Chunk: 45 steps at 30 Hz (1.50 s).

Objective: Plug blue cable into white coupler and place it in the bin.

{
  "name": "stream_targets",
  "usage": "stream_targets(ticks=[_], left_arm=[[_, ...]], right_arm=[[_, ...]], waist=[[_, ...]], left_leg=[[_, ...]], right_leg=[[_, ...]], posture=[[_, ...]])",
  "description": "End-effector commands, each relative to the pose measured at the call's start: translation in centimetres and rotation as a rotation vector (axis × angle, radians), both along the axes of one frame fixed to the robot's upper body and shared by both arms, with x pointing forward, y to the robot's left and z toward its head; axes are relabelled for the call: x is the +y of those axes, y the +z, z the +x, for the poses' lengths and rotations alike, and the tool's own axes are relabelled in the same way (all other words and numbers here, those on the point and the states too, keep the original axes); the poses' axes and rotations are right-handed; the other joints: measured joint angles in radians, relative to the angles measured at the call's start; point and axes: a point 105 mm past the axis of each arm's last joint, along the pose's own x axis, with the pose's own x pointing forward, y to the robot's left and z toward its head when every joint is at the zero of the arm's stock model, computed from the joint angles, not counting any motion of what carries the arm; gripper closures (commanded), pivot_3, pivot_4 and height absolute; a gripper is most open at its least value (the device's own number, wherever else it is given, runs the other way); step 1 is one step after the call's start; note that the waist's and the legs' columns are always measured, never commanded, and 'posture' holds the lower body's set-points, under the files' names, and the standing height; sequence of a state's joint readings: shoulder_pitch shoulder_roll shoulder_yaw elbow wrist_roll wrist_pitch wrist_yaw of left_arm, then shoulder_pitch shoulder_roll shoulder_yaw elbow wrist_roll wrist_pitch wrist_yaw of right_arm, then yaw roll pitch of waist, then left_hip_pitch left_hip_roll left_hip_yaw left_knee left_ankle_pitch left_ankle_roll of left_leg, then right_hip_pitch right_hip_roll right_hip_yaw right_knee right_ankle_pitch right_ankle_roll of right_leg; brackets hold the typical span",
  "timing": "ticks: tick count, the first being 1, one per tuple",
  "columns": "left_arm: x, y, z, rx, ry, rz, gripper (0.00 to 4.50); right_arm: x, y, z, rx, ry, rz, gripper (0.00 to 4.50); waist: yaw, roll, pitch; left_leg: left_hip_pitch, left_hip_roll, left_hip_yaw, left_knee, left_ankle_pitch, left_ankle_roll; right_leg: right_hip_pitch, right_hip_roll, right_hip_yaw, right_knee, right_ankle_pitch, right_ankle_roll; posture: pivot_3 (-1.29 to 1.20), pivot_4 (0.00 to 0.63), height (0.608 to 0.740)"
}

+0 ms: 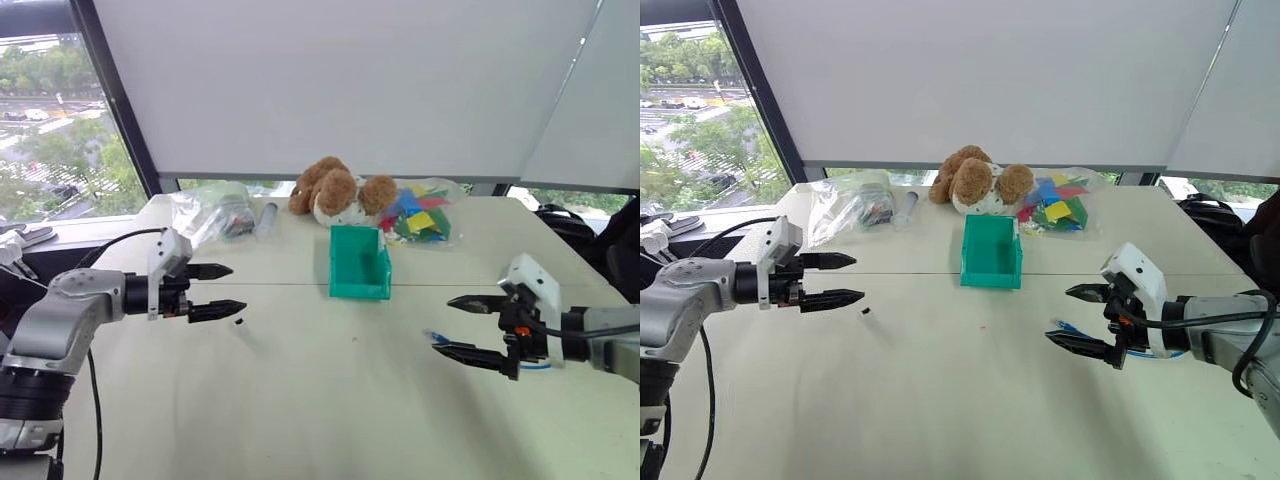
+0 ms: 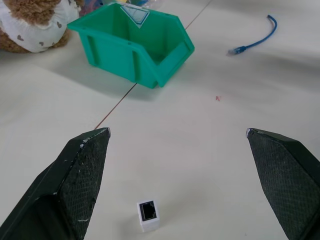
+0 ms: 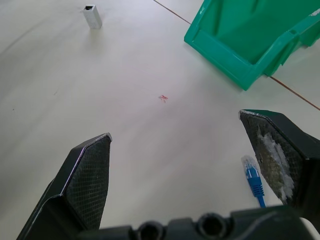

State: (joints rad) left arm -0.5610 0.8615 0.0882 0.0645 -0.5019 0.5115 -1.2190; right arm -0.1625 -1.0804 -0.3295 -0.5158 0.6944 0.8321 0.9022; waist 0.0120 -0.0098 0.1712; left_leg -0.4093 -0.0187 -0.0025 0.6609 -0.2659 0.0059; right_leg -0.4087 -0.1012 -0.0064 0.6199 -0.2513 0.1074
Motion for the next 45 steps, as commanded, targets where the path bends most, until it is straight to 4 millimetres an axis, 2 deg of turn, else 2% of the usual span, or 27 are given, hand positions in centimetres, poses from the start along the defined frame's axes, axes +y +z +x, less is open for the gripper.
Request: stream_targets(ticks=[1,7,18,25,29,33,38,45], left_arm=[[-0.5,0.5,-0.4,-0.032,-0.025,0.004,0.0],[-1.6,0.7,-0.4,-0.027,-0.051,-0.038,0.0],[-2.8,-0.6,-0.4,-0.038,-0.057,-0.049,0.0],[-3.1,-0.7,-0.4,-0.032,-0.053,-0.076,0.0],[-4.1,-0.3,-0.2,-0.026,-0.062,-0.107,0.0],[-4.3,-0.4,-0.3,-0.021,-0.068,-0.117,0.0],[-5.1,-1.2,-0.8,-0.011,-0.065,-0.132,0.0],[-5.7,-0.9,-1.1,-0.024,-0.071,-0.13,0.0]], right_arm=[[0.1,0.7,-0.3,-0.037,-0.001,0.002,0.04],[-0.3,0.5,0.1,-0.042,-0.042,0.005,0.04],[-0.7,-0.6,0.8,-0.038,-0.088,0.001,0.04],[-1.0,-1.4,1.4,-0.037,-0.122,-0.022,0.04],[-2.6,-3.2,2.7,-0.001,-0.169,-0.043,0.04],[-4.1,-5.1,4.0,0.048,-0.183,-0.056,0.04],[-6.9,-8.9,5.0,0.147,-0.227,-0.073,0.04],[-8.2,-11.3,5.5,0.215,-0.244,-0.054,0.04]], waist=[[0.0,0.0,0.0],[0.0,0.0,0.0],[0.0,0.0,0.0],[0.0,0.0,0.0],[0.0,0.0,0.0],[-0.001,0.0,0.0],[-0.002,0.0,0.0],[-0.002,0.0,0.0]], left_leg=[[0.0,0.0,0.0,0.0,0.0,0.0],[0.0,0.0,0.0,0.0,0.0,0.0],[-0.001,0.0,0.0,0.0,0.0,0.0],[-0.001,0.0,0.0,-0.001,0.0,0.0],[-0.001,-0.001,0.0,0.0,0.0,0.0],[-0.001,-0.001,0.0,0.0,0.0,0.0],[-0.001,-0.001,0.001,0.0,0.0,0.0],[0.0,-0.001,0.001,0.001,0.0,0.0]], right_leg=[[0.0,0.0,0.0,0.0,0.0,0.0],[0.0,-0.001,0.0,-0.001,0.0,0.0],[0.0,-0.002,0.0,-0.001,0.0,0.0],[-0.001,-0.002,0.0,-0.001,0.0,0.0],[0.0,-0.002,0.0,-0.001,0.0,0.0],[0.0,-0.001,0.0,-0.001,0.0,0.0],[0.0,0.0,0.0,-0.001,0.0,0.0],[0.001,0.004,-0.001,0.001,0.002,0.004]], posture=[[0.0,0.15,0.74],[0.0,0.15,0.74],[0.0,0.15,0.74],[0.0,0.15,0.74],[0.0,0.15,0.74],[0.0,0.15,0.74],[0.0,0.15,0.74],[0.0,0.15,0.74]])
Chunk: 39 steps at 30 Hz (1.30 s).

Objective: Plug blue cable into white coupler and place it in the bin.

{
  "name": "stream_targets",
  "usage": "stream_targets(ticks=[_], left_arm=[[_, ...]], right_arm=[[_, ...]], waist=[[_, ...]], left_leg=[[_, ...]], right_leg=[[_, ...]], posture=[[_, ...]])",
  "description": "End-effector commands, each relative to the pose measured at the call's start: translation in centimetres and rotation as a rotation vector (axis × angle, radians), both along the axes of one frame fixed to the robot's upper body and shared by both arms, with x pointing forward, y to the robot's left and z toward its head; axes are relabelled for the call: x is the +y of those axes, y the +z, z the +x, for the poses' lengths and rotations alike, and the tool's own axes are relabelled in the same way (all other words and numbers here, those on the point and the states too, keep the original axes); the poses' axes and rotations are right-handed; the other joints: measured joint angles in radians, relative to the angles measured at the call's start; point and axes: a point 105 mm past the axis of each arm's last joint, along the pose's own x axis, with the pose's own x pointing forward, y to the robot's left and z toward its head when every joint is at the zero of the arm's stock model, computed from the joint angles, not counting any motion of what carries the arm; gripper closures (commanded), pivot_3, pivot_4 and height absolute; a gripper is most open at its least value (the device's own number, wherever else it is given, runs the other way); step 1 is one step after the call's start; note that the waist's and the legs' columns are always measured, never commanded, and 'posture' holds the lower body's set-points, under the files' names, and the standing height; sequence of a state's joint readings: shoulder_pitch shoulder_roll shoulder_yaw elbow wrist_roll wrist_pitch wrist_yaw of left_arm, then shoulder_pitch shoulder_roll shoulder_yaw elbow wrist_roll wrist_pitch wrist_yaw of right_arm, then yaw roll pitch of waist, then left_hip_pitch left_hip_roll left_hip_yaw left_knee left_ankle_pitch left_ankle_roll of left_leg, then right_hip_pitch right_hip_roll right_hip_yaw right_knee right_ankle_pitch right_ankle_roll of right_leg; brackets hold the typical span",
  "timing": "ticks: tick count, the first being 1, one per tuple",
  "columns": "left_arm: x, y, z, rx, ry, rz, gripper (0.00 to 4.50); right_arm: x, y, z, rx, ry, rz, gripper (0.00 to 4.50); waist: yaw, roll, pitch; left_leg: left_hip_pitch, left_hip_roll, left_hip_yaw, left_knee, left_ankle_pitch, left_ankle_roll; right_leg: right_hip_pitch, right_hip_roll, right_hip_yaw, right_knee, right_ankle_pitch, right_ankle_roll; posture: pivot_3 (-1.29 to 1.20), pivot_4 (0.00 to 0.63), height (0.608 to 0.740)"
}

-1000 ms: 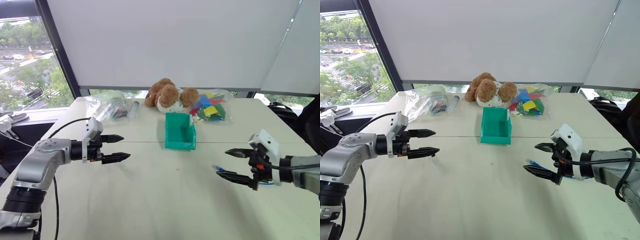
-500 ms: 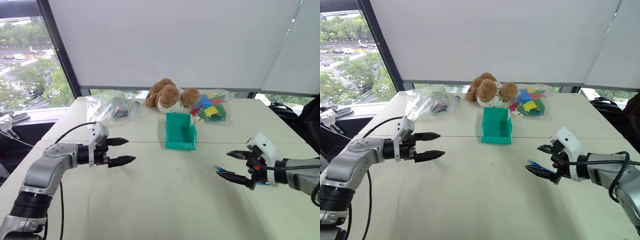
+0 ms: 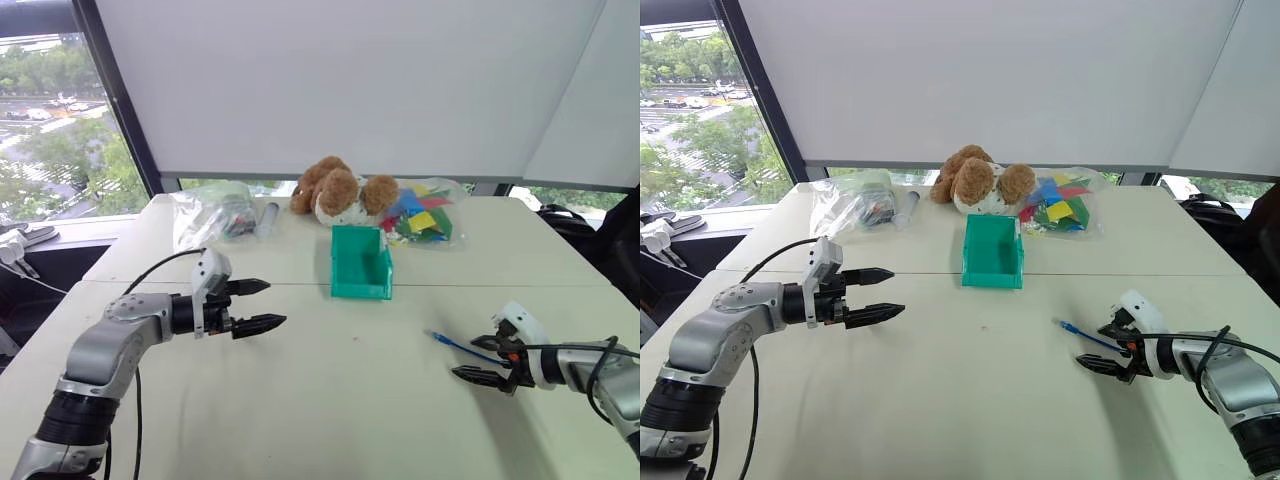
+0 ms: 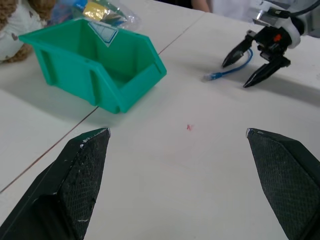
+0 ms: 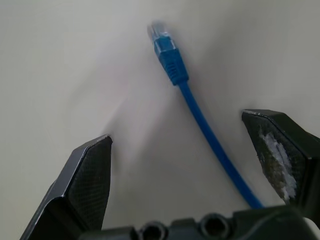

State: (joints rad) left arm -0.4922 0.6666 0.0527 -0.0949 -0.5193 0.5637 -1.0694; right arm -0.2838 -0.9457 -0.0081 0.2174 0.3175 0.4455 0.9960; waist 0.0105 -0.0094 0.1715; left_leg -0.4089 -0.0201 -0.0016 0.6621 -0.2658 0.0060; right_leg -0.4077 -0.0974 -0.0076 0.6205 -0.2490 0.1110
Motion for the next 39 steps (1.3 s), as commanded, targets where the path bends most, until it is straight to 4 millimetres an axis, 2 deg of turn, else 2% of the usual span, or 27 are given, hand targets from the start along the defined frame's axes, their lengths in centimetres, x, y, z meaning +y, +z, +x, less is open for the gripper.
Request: stream_targets(ticks=[1,4,7,14,18,20,23,26,29,31,36,39], left_arm=[[-0.4,1.2,-0.5,-0.042,-0.024,-0.003,0.0],[-0.3,1.1,-0.4,-0.043,-0.016,0.0,0.0],[-0.4,1.0,-0.4,-0.047,-0.016,0.004,0.0],[-0.4,1.2,-0.1,-0.059,-0.014,0.005,0.0],[-0.5,1.3,0.1,-0.066,-0.02,0.005,0.0],[-0.5,1.4,0.2,-0.07,-0.027,0.007,0.0],[-0.7,1.6,0.3,-0.074,-0.043,0.009,0.0],[-1.0,1.7,0.4,-0.076,-0.055,0.009,0.0],[-1.3,1.7,0.4,-0.077,-0.064,0.008,0.0],[-1.4,1.7,0.4,-0.078,-0.066,0.008,0.0],[-1.8,1.8,0.0,-0.078,-0.081,-0.001,0.0],[-2.1,1.1,-0.3,-0.071,-0.101,0.018,0.0]], right_arm=[[-0.5,-0.3,0.2,0.01,-0.011,0.015,0.04],[-0.9,-1.1,-0.1,0.041,-0.014,0.011,0.04],[-1.2,-1.6,-0.3,0.046,-0.001,-0.028,0.86],[-0.8,-1.6,0.1,0.026,0.042,-0.044,4.47],[1.2,-0.1,0.8,-0.006,0.101,0.008,4.47],[3.1,1.1,1.1,-0.036,0.167,0.009,4.47],[7.6,3.3,0.7,-0.078,0.32,0.04,4.47],[12.1,4.1,-0.7,-0.078,0.471,0.081,4.47],[16.0,4.0,-2.0,-0.061,0.59,0.117,4.47],[17.8,3.4,-2.3,-0.052,0.637,0.116,4.47],[20.0,1.5,-1.4,-0.045,0.702,0.029,4.47],[20.6,0.7,-0.8,-0.04,0.722,-0.016,4.47]], waist=[[-0.001,0.0,0.0],[-0.002,0.0,0.0],[-0.001,0.0,0.0],[0.0,-0.001,0.0],[-0.003,-0.001,0.0],[-0.008,0.0,0.0],[-0.016,0.001,0.0],[-0.019,0.001,0.001],[-0.02,0.0,0.001],[-0.021,0.0,0.001],[-0.019,0.0,0.001],[-0.021,0.0,0.001]], left_leg=[[0.0,0.0,0.0,0.0,0.0,0.0],[0.001,0.0,0.0,0.0,0.0,0.0],[0.002,0.0,0.0,0.001,0.0,0.0],[0.002,0.0,0.0,0.001,0.0,0.0],[0.002,0.0,0.0,0.001,0.0,0.0],[0.002,0.0,0.0,0.001,0.0,0.0],[0.002,0.0,0.0,0.001,0.0,0.0],[0.001,0.0,-0.001,0.001,0.0,0.0],[0.001,0.0,-0.001,0.001,0.0,0.0],[0.001,0.0,-0.001,0.001,0.0,0.0],[0.001,-0.001,-0.001,0.002,0.0,0.0],[0.001,-0.001,-0.001,0.002,0.0,0.0]], right_leg=[[0.0,0.0,0.0,0.0,0.0,0.0],[0.001,0.0,0.0,0.0,0.0,0.0],[0.003,0.001,0.0,0.0,0.0,0.0],[0.003,0.001,0.0,0.0,0.001,0.001],[0.003,0.001,0.0,0.0,0.001,0.001],[0.003,0.001,0.0,0.0,0.001,0.001],[0.0,0.001,0.0,0.005,0.001,0.002],[-0.002,0.001,0.0,0.008,0.001,0.003],[-0.002,0.001,0.0,0.008,0.001,0.003],[-0.002,0.001,0.0,0.008,0.001,0.003],[-0.002,0.0,0.0,0.008,0.001,0.002],[-0.002,0.001,0.0,0.008,0.001,0.002]], posture=[[0.0,0.15,0.74],[0.0,0.15,0.74],[0.0,0.15,0.74],[0.0,0.15,0.74],[0.0,0.15,0.74],[0.0,0.15,0.74],[0.0,0.15,0.74],[0.0,0.15,0.74],[0.0,0.15,0.74],[0.0,0.15,0.74],[0.0,0.15,0.74],[0.0,0.15,0.74]])
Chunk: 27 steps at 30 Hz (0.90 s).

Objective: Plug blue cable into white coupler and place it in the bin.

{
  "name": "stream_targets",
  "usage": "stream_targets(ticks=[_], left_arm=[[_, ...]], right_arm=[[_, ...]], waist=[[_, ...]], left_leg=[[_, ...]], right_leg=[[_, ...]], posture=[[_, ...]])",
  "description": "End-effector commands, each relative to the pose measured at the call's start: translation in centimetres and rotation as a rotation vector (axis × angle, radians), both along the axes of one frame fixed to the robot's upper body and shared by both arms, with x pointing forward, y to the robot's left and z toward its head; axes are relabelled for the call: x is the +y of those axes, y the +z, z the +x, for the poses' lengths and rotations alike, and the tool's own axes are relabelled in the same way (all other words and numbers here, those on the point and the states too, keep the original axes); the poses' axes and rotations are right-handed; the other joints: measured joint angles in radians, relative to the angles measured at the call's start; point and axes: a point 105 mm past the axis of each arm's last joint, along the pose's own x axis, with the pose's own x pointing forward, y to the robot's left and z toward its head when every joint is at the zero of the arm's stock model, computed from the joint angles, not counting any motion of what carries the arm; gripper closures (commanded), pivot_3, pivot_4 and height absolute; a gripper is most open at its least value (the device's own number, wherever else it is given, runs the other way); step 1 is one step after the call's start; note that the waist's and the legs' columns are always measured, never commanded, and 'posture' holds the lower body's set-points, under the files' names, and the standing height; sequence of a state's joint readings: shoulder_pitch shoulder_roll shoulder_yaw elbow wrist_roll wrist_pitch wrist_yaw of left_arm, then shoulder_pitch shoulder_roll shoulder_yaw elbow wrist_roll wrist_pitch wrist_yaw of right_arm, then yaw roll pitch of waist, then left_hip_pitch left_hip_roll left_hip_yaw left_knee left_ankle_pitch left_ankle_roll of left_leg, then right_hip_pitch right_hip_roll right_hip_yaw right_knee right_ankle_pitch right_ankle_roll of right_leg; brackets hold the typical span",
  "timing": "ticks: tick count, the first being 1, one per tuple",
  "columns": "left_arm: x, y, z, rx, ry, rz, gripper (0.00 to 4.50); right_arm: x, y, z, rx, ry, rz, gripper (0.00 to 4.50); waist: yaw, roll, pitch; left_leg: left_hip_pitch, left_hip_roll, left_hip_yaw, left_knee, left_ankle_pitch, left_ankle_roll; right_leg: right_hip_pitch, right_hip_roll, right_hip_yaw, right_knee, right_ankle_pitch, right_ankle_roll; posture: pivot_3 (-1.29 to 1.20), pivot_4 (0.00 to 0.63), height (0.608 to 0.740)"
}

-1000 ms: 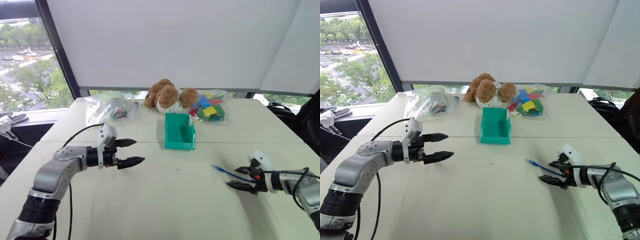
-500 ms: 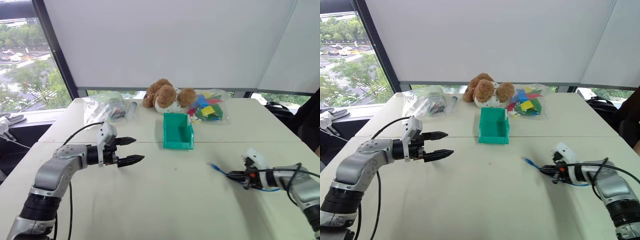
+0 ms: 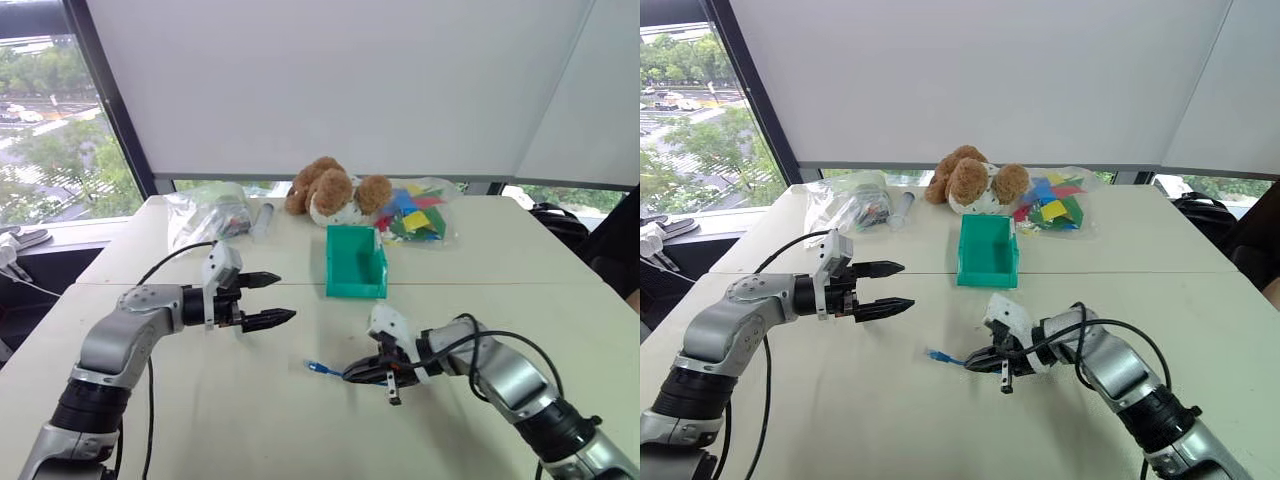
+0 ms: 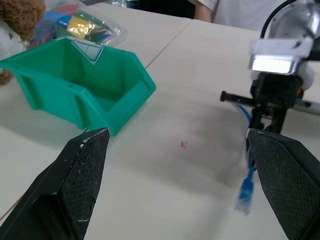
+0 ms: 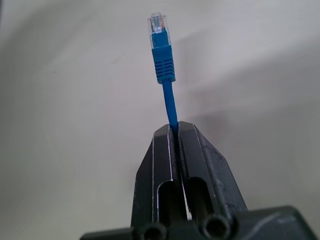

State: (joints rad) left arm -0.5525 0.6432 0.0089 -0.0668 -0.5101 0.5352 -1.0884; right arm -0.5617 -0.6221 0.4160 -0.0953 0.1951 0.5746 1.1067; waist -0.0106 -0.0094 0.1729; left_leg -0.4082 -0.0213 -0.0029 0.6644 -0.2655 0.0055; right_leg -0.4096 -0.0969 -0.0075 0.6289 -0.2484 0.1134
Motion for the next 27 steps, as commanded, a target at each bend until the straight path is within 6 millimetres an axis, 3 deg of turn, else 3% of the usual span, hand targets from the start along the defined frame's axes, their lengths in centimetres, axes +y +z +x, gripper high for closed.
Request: stream_targets(ticks=[1,2,5,11,12,20,27], left_arm=[[-0.8,0.1,-0.7,-0.036,-0.049,0.03,0.0],[-0.9,-0.5,-0.9,-0.036,-0.063,0.057,0.0],[-1.2,-2.3,-1.4,-0.036,-0.121,0.141,0.0],[-2.0,-4.3,-1.7,-0.046,-0.257,0.235,0.0],[-2.3,-4.7,-1.6,-0.047,-0.286,0.244,0.0],[-2.5,-8.0,-0.4,-0.037,-0.417,0.367,0.0],[-2.4,-9.1,0.1,-0.041,-0.45,0.397,0.0]], right_arm=[[0.5,-0.1,0.7,-0.056,0.033,-0.046,4.47],[0.5,-0.2,0.8,-0.065,0.037,-0.057,4.47],[0.6,0.3,0.9,-0.067,0.044,-0.041,3.54],[-0.2,1.9,0.5,-0.121,0.04,-0.045,0.38],[-0.6,2.5,0.4,-0.141,0.028,-0.04,0.05],[-2.8,5.2,-1.7,-0.211,-0.058,-0.023,0.05],[-3.4,5.7,-2.4,-0.233,-0.144,-0.004,0.05]], waist=[[0.0,0.0,0.0],[0.001,0.0,0.0],[0.0,0.0,0.0],[0.002,0.0,0.0],[0.003,0.0,0.0],[0.019,0.0,0.0],[0.022,0.0,0.0]], left_leg=[[0.0,0.0,0.0,0.0,0.0,0.0],[0.0,0.0,0.0,0.0,0.0,0.0],[0.0,0.0,0.0,0.0,0.0,0.0],[0.0,0.0,0.0,0.0,0.0,0.0],[0.0,0.0,0.0,0.0,0.0,0.0],[0.0,0.0,0.0,0.0,0.0,0.0],[-0.001,0.001,0.0,0.0,0.0,0.0]], right_leg=[[0.0,0.0,0.0,0.0,0.0,0.0],[0.0,0.0,0.0,0.0,0.0,0.0],[0.0,0.0,0.0,0.0,0.0,0.0],[0.0,0.001,0.0,0.0,0.0,0.0],[0.0,0.0,0.0,0.0,0.0,0.0],[0.0,0.001,-0.001,0.0,0.0,0.0],[-0.001,0.0,0.0,0.0,0.0,0.0]], posture=[[0.0,0.15,0.74],[0.0,0.15,0.74],[0.0,0.15,0.74],[0.0,0.15,0.74],[0.0,0.15,0.74],[0.0,0.15,0.74],[0.0,0.15,0.74]])
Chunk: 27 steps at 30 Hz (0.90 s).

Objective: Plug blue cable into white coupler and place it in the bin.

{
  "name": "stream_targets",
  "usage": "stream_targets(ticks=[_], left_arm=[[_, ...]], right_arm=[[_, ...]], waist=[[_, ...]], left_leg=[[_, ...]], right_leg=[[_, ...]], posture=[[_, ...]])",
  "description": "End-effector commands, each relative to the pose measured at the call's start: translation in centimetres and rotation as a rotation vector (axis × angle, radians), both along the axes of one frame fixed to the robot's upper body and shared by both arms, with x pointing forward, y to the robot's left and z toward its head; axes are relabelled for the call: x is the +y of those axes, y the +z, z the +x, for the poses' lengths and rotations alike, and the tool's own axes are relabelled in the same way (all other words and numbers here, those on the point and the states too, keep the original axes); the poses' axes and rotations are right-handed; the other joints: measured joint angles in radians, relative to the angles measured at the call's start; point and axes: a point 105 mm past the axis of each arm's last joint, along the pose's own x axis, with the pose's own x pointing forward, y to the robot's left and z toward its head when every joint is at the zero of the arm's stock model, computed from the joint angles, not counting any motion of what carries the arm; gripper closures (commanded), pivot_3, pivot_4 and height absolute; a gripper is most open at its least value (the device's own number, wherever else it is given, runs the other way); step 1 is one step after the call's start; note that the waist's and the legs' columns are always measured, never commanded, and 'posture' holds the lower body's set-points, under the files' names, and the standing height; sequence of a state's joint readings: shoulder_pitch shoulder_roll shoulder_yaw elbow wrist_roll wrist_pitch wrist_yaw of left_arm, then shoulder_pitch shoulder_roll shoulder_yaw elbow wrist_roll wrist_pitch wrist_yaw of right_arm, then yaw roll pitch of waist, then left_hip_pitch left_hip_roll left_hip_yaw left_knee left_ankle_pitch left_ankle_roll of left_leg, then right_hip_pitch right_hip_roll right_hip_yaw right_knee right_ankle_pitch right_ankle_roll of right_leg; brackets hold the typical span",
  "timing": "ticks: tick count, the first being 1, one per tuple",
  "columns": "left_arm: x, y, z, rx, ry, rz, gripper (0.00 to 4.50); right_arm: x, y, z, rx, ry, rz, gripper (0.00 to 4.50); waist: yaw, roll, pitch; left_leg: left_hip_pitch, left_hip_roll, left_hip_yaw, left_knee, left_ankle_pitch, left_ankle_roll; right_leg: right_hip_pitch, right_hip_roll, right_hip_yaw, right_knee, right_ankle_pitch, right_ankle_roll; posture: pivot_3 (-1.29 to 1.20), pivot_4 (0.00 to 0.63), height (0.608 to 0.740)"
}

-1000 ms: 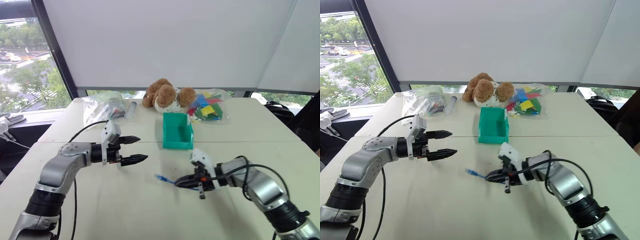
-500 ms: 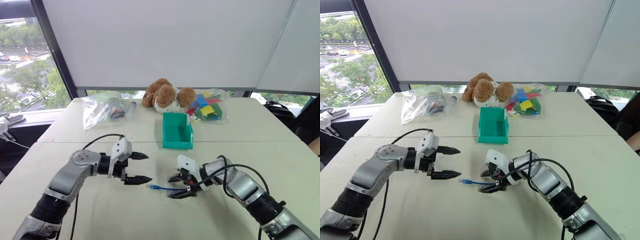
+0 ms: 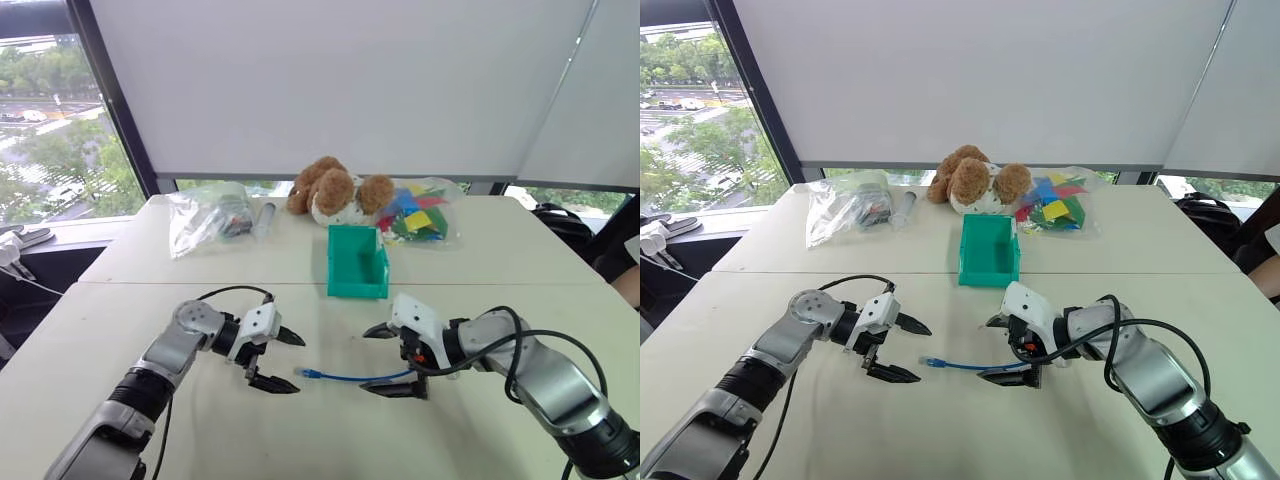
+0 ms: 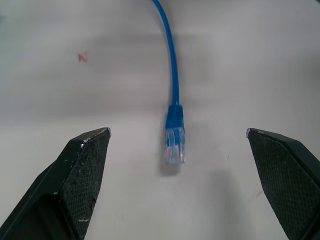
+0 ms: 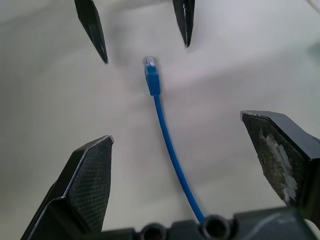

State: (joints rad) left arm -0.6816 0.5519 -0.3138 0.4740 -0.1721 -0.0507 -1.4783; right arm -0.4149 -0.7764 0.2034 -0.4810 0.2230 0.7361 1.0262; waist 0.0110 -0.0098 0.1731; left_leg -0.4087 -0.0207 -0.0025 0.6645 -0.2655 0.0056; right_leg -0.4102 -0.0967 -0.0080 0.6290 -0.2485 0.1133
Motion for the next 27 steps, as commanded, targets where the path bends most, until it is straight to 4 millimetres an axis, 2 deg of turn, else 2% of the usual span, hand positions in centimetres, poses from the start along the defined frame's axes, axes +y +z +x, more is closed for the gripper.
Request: stream_targets(ticks=[1,12,15,22,25,27], left_arm=[[-0.3,0.4,0.1,-0.035,-0.035,0.005,0.0],[-1.2,-1.9,-0.1,0.003,-0.043,0.039,0.0],[-1.2,-2.4,-0.1,0.006,-0.04,0.062,0.78],[-0.4,-2.7,0.3,-0.014,-0.025,0.104,4.35],[-0.5,-1.6,0.9,-0.031,0.001,0.063,4.47],[-1.4,0.6,1.7,-0.044,0.036,-0.045,4.47]], right_arm=[[-0.2,1.3,-0.2,-0.05,-0.028,0.022,0.05],[-0.8,1.6,0.1,-0.081,-0.1,0.042,0.05],[-1.0,1.7,0.1,-0.089,-0.11,0.038,0.0],[-1.2,2.1,-0.3,-0.104,-0.125,0.041,0.0],[-0.9,2.3,-0.6,-0.094,-0.133,0.08,0.0],[-0.4,2.5,-1.0,-0.046,-0.159,0.177,0.0]], waist=[[0.0,0.0,0.0],[0.001,0.0,0.0],[0.001,0.0,0.0],[0.0,0.0,0.0],[0.0,0.0,0.0],[0.0,0.0,0.0]], left_leg=[[0.0,0.0,0.0,0.0,0.0,0.0],[0.0,0.0,0.0,0.0,0.0,0.0],[0.0,0.0,0.0,0.0,0.0,0.0],[0.0,0.0,0.0,0.0,0.0,0.0],[0.0,0.0,0.0,0.0,0.0,0.0],[0.0,0.0,0.0,0.0,0.0,0.0]], right_leg=[[0.0,0.0,0.0,0.0,0.0,0.0],[0.0,0.0,0.0,0.0,0.0,0.0],[0.0,0.0,0.0,0.0,0.0,0.0],[0.0,0.0,0.0,0.0,0.0,0.0],[0.0,0.0,0.0,0.0,0.0,0.0],[0.0,0.0,0.0,0.0,0.0,0.0]], posture=[[0.0,0.15,0.74],[0.0,0.15,0.74],[0.0,0.15,0.74],[0.0,0.15,0.74],[0.0,0.15,0.74],[0.0,0.15,0.74]])
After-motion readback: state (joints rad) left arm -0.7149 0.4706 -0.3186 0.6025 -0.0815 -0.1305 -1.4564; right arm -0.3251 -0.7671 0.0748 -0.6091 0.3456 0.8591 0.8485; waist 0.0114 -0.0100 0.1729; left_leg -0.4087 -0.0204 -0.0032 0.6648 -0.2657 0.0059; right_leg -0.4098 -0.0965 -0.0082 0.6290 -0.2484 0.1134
